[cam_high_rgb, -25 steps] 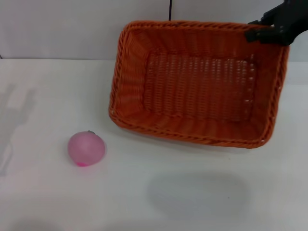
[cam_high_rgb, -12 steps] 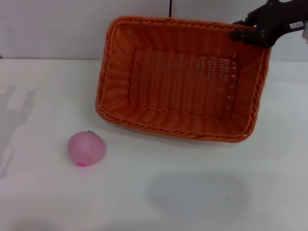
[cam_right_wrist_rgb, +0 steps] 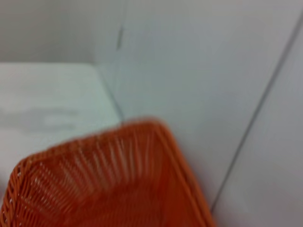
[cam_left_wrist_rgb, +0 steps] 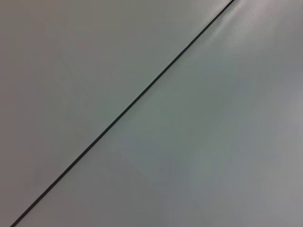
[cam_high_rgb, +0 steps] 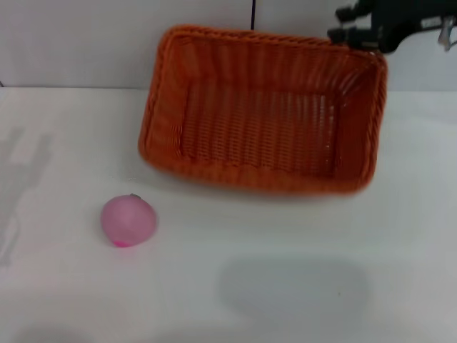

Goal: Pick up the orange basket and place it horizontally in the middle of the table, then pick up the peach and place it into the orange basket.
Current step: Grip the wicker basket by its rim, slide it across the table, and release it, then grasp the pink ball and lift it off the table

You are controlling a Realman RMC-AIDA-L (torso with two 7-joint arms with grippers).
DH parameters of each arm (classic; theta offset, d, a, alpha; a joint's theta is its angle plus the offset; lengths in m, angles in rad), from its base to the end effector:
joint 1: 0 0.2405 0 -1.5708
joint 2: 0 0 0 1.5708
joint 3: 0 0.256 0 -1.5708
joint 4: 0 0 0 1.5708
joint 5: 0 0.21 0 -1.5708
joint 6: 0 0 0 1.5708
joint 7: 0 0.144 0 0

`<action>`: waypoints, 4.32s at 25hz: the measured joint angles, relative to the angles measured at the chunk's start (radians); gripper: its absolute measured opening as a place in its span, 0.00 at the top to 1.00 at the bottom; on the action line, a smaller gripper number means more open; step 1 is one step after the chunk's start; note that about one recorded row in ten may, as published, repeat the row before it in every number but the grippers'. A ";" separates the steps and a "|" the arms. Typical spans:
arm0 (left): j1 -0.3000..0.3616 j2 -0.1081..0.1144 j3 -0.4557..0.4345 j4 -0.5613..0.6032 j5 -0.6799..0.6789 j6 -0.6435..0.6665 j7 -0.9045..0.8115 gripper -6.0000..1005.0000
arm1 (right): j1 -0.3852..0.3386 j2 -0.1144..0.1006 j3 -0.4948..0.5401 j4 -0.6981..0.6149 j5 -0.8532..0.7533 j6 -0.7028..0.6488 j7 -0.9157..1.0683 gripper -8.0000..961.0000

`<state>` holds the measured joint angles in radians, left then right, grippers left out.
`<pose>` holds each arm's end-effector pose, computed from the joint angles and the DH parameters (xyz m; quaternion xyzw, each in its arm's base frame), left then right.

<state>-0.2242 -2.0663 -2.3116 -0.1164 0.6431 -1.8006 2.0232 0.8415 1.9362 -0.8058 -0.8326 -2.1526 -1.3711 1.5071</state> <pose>-0.3376 0.2351 0.0651 -0.5461 -0.3068 -0.6510 0.4288 0.1674 0.4445 0.0721 -0.9691 0.0385 0.0875 0.2274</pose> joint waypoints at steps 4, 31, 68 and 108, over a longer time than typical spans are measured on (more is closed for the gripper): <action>-0.001 0.001 0.000 0.000 0.000 0.003 0.000 0.28 | -0.057 0.008 0.001 -0.078 0.086 0.026 -0.001 0.65; 0.034 0.101 0.190 -0.156 0.421 0.110 0.143 0.29 | -0.623 0.137 0.191 0.437 1.098 -0.444 -0.597 0.36; -0.006 0.058 0.202 -0.157 0.778 0.443 0.167 0.31 | -0.705 0.136 0.559 0.652 1.150 -0.481 -0.699 0.36; 0.006 0.059 -0.012 -0.231 0.800 0.377 0.053 0.79 | -0.683 0.135 0.559 0.652 1.149 -0.419 -0.699 0.36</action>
<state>-0.2180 -2.0074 -2.3237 -0.3478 1.4427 -1.4236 2.0762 0.1589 2.0707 -0.2469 -0.1810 -1.0033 -1.7899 0.8085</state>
